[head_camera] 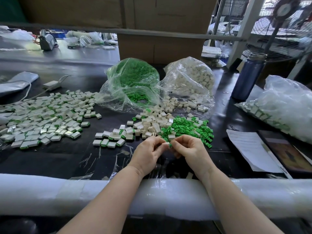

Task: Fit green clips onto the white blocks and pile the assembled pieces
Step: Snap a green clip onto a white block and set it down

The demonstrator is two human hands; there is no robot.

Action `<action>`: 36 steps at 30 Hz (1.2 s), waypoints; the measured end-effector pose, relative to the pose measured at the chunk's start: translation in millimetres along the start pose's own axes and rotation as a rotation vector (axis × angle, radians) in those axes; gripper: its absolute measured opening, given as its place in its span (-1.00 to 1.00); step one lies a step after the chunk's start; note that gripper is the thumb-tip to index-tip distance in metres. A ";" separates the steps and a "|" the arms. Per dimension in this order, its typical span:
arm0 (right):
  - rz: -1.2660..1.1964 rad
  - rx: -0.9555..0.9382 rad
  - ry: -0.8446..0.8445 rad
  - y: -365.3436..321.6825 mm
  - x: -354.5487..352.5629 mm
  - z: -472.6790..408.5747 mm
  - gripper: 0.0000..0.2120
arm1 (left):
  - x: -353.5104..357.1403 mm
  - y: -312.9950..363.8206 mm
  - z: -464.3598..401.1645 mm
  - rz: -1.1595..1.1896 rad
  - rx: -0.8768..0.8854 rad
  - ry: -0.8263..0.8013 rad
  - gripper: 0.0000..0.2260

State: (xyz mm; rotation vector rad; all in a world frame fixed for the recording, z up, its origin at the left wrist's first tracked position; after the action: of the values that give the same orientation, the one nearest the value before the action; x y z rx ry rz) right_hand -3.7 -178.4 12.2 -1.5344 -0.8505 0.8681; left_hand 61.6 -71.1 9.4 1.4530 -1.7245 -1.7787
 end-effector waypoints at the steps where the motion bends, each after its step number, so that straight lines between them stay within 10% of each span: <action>1: -0.002 0.003 -0.001 -0.2 0.4 0.3 -0.92 | -0.5 -1.2 -0.2 0.013 -0.014 0.000 -0.88; 21: 0.327 0.008 -0.060 5.6 6.0 0.9 -0.82 | 7.2 -6.4 3.0 -0.085 -0.078 -0.120 -0.92; 36: 0.086 0.002 0.061 2.8 -5.4 -1.2 -0.84 | 0.1 1.6 1.0 -0.108 0.017 0.019 -0.81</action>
State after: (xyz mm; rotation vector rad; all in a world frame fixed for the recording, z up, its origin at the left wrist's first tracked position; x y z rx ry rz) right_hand -5.0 -184.0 10.0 -1.5976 -0.7443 0.8787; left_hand 60.0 -71.0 10.5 1.5923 -1.6857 -1.8013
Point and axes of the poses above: each hand's wrist, its own z-axis away from the middle knuckle, its own x-axis out of the palm, y = z × x, the point moved 10 cm from there along -z, towards the middle knuckle, and after that the axes turned 3 degrees about y, right-handed, at the moved point
